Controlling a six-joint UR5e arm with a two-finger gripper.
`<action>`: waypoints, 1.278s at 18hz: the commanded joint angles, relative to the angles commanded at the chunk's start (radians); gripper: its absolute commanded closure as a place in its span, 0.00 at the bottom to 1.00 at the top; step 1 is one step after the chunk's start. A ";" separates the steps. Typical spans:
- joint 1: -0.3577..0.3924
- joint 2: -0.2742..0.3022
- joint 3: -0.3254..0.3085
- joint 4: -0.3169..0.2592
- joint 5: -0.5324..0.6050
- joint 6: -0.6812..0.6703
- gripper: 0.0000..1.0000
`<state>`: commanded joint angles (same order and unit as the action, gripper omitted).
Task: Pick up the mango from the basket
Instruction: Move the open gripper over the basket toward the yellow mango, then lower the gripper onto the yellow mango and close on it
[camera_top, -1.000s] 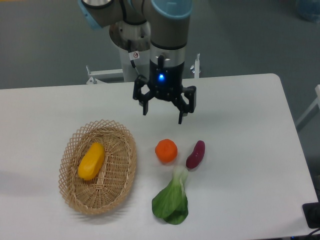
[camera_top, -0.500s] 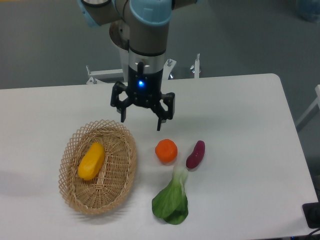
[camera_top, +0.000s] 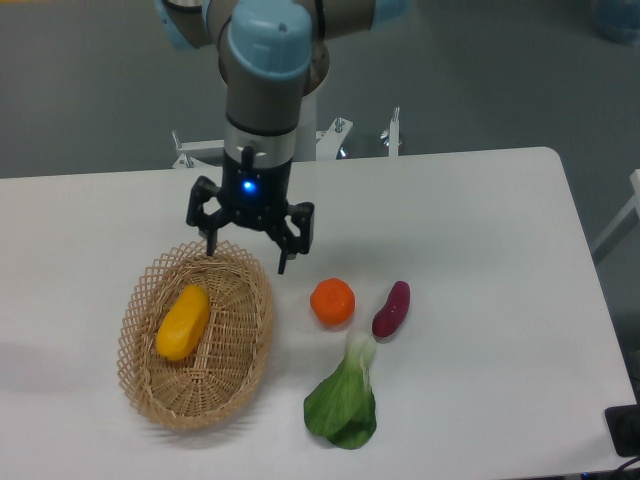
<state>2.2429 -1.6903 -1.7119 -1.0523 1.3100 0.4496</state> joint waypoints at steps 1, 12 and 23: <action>-0.017 -0.014 0.002 0.011 0.002 -0.021 0.00; -0.147 -0.190 -0.028 0.130 0.071 -0.083 0.00; -0.206 -0.270 -0.077 0.218 0.179 -0.095 0.00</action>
<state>2.0371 -1.9603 -1.7886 -0.8345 1.4895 0.3543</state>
